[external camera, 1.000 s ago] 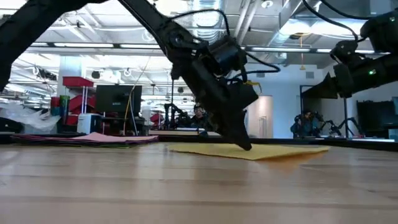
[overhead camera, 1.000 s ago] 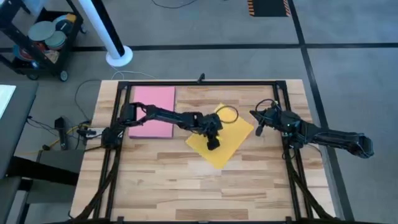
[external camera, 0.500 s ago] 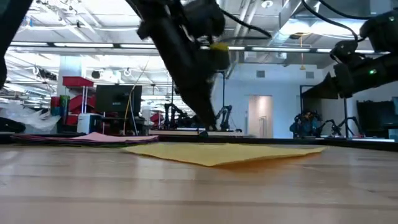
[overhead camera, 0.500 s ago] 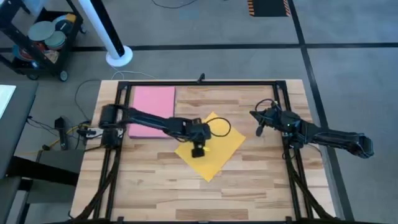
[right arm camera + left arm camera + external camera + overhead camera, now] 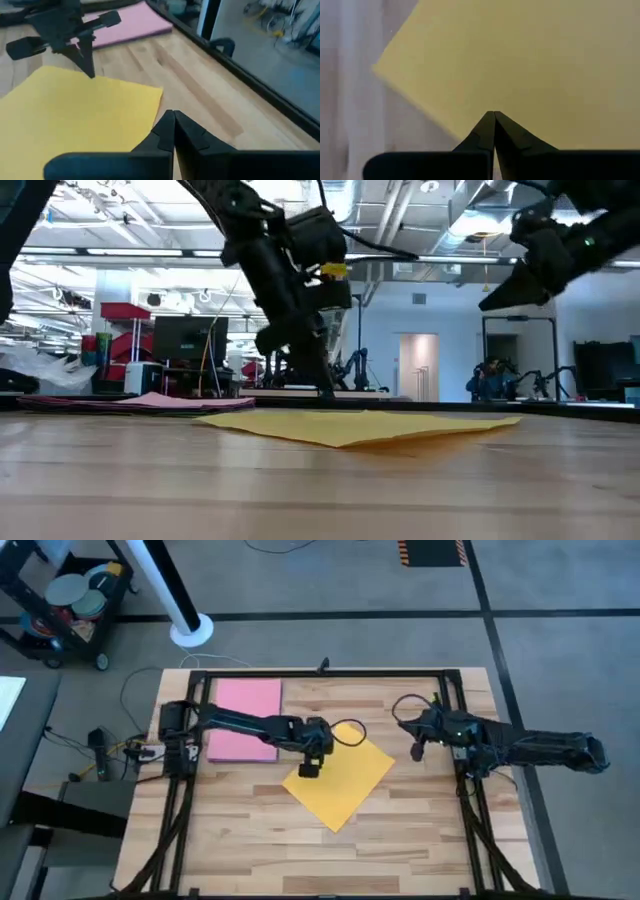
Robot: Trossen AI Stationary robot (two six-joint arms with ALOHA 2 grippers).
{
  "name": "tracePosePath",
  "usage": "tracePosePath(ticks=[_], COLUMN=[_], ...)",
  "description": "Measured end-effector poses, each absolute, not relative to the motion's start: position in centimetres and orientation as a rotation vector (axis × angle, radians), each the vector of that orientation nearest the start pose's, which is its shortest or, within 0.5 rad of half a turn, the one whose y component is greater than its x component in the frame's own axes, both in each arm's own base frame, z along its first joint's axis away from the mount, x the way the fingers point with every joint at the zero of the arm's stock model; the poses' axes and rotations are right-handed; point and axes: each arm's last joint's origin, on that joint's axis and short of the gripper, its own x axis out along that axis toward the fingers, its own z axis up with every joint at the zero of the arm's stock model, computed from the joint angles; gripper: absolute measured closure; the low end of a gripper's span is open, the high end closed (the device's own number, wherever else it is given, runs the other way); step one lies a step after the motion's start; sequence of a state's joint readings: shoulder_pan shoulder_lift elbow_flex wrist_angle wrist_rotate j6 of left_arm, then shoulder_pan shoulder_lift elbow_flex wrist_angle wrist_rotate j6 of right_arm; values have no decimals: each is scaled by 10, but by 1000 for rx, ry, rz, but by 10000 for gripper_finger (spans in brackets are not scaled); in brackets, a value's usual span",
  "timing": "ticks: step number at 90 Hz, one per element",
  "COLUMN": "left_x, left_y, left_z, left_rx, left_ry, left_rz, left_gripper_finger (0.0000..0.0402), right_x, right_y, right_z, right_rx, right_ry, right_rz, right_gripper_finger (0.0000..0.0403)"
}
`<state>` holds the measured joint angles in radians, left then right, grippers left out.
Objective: Organize paper
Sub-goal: Put the yellow paper to the bottom left of the table
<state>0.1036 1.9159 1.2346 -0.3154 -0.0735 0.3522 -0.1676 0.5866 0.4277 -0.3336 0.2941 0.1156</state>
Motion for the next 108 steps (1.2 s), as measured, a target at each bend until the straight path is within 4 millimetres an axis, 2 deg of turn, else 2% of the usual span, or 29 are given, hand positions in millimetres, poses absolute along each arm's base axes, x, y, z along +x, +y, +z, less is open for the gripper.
tracePosePath(ticks=[13, 23, 35, 46, 57, 85, 108], left_x=[397, 400, 402, 399, 394, 369, 326], left_y=[36, 30, 19, 6, -7, -46, -57], left_z=[155, 135, 123, 121, 128, 140, 143], left_rx=[352, 336, 295, 226, 121, 99, -5], left_ry=[953, 1001, 1040, 1081, 1101, 1216, 1146], left_rz=[-87, -126, -101, -62, -20, 50, 140], left_gripper_finger=[401, 401, 401, 401, 401, 401, 401], right_x=[145, 153, 159, 161, 161, 158, 157], right_y=[-33, -34, -35, -36, -36, -35, -35], right_z=[242, 252, 259, 263, 263, 261, 259], right_rx=[72, 63, 59, 64, 65, 63, 66], right_ry=[536, 572, 614, 634, 638, 668, 699], right_rz=[-482, -502, -504, -507, -507, -508, -510], right_gripper_finger=[403, 403, 403, 403, 403, 403, 403])
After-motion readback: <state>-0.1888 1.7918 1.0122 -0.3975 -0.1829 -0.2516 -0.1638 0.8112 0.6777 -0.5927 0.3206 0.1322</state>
